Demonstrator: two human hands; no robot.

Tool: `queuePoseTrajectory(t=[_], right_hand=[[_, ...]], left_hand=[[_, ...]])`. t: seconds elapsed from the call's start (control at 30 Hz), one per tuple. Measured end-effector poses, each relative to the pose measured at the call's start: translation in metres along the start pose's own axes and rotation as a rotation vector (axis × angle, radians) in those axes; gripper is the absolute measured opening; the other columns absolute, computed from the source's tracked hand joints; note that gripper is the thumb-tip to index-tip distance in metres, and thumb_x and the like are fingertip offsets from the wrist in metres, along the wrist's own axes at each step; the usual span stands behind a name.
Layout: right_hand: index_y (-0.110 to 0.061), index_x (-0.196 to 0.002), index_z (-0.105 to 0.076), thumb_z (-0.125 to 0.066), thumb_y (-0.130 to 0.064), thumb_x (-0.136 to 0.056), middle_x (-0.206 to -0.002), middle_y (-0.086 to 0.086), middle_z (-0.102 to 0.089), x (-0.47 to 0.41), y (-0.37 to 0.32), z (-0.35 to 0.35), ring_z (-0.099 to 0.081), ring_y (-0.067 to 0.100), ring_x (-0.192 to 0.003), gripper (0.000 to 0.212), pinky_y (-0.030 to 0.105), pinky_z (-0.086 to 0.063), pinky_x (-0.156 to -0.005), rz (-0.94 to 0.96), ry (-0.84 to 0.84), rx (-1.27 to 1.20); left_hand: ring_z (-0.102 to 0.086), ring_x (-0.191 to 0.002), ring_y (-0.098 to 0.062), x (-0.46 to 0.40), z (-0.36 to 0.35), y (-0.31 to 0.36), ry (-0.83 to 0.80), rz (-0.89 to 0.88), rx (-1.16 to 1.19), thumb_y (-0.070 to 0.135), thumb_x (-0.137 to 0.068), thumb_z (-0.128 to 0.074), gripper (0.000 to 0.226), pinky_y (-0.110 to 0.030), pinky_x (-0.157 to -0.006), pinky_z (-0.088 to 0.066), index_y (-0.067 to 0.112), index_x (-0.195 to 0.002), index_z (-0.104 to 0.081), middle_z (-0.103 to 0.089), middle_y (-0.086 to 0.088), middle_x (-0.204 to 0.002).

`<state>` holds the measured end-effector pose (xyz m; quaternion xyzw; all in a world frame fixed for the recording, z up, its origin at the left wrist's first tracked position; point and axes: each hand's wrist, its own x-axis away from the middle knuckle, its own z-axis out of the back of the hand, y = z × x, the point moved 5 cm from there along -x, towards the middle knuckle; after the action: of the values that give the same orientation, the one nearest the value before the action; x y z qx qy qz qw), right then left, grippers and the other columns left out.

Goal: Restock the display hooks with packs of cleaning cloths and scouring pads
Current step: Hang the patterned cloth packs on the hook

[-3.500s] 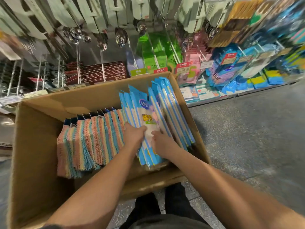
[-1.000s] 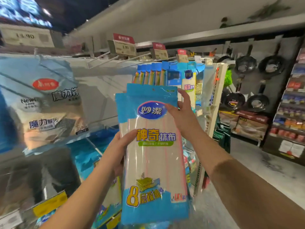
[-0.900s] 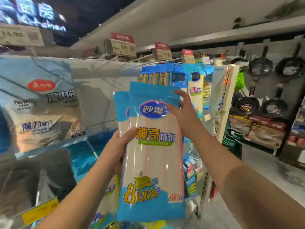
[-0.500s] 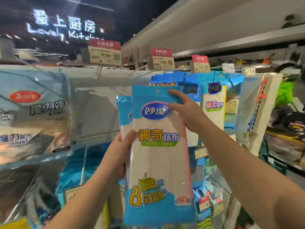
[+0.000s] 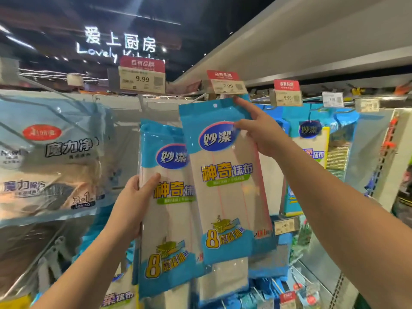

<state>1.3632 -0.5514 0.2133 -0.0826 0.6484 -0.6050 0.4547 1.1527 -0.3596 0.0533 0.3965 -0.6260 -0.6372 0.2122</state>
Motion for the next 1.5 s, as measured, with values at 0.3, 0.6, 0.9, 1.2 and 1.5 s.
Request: queuePoseTrajectory(t=[0.3,0.6,0.9,1.2,1.5], right_hand=[[-0.024,-0.13,-0.057,-0.058,0.005,-0.088,-0.119,0.002,-0.069,-0.025,-0.003,0.003,-0.071,0.025,-0.105,0.051,0.051,-0.056,-0.092,0.042,-0.037,-0.046],[-0.025,-0.135,-0.053,-0.052,0.004,-0.092,-0.113,-0.015,-0.068,-0.034,0.006,0.008,-0.073,0.017,-0.094,0.052,0.035,-0.06,-0.069,-0.028,-0.03,-0.01],[-0.026,-0.151,-0.038,-0.058,-0.017,-0.094,-0.128,-0.001,-0.049,-0.058,0.024,-0.008,-0.061,0.012,-0.098,0.06,0.022,-0.056,-0.073,-0.055,0.126,0.413],[-0.022,-0.155,-0.032,-0.055,-0.03,-0.098,-0.15,0.009,-0.026,-0.082,0.038,-0.025,-0.038,0.028,-0.133,0.062,0.032,-0.042,-0.094,-0.104,0.187,0.665],[-0.023,-0.158,-0.022,-0.056,-0.029,-0.097,-0.159,0.012,-0.017,-0.057,0.036,-0.03,-0.034,0.03,-0.139,0.07,0.032,-0.036,-0.103,-0.088,0.218,0.707]], left_hand=[[-0.076,-0.089,-0.03,-0.014,0.012,-0.004,0.006,0.01,-0.006,0.049,-0.094,-0.064,0.039,-0.057,-0.081,-0.06,0.018,-0.118,-0.062,-0.078,-0.007,-0.101],[-0.076,-0.088,-0.031,-0.014,0.018,0.01,0.033,-0.042,-0.063,0.052,-0.094,-0.061,0.04,-0.059,-0.082,-0.059,0.019,-0.115,-0.064,-0.078,-0.006,-0.099],[-0.074,-0.07,-0.011,-0.007,0.036,0.013,0.161,-0.113,-0.114,0.044,-0.097,-0.061,0.029,-0.026,-0.051,-0.055,0.02,-0.114,-0.061,-0.075,0.0,-0.093],[-0.074,-0.085,-0.02,0.003,0.06,0.003,0.229,-0.144,-0.266,0.058,-0.093,-0.061,0.034,-0.052,-0.076,-0.061,0.028,-0.107,-0.064,-0.075,0.002,-0.098],[-0.073,-0.081,-0.022,0.025,0.071,0.002,0.251,-0.143,-0.275,0.056,-0.094,-0.061,0.028,-0.053,-0.075,-0.06,0.029,-0.1,-0.064,-0.075,0.002,-0.092]])
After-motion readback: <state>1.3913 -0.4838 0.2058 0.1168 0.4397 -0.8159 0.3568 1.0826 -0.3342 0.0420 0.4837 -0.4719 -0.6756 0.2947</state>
